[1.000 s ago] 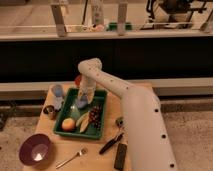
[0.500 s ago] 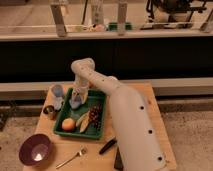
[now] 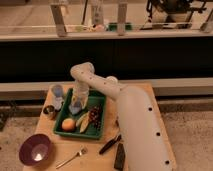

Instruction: Wipe tray with sponge

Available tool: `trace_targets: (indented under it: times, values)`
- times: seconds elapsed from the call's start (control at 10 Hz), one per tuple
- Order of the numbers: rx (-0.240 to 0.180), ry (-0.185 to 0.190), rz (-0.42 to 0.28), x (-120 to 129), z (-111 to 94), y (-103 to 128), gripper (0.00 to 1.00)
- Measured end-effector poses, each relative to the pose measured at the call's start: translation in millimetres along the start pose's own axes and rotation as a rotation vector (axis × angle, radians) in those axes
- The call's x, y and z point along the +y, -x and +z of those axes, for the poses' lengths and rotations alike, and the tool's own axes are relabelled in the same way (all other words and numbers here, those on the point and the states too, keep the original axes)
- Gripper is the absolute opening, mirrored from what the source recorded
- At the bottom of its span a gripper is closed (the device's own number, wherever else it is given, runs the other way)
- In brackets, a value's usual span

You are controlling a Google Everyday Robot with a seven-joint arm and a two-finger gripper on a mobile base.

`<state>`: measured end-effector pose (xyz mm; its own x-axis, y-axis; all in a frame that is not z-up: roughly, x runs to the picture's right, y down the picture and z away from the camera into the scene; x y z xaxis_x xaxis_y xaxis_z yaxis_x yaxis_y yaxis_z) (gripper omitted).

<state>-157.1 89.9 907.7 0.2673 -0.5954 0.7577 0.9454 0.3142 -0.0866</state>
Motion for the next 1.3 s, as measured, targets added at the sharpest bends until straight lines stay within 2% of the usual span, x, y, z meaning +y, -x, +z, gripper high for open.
trace_targets:
  times: [0.1,0.3,0.5,0.7,1.0,1.1,1.3]
  values:
    - [0.002,0.004,-0.002,2,-2,2,0.0]
    - [0.008,0.017,0.013,23,-9,-3,0.0]
    - [0.03,0.006,0.052,51,-28,-13,0.0]
    - [0.051,-0.006,0.094,62,-41,-26,0.0]
    - [0.066,-0.029,0.14,49,-45,-51,0.0]
    - [0.066,-0.035,0.141,37,-43,-58,0.0]
    - [0.055,-0.04,0.116,12,-36,-54,0.0]
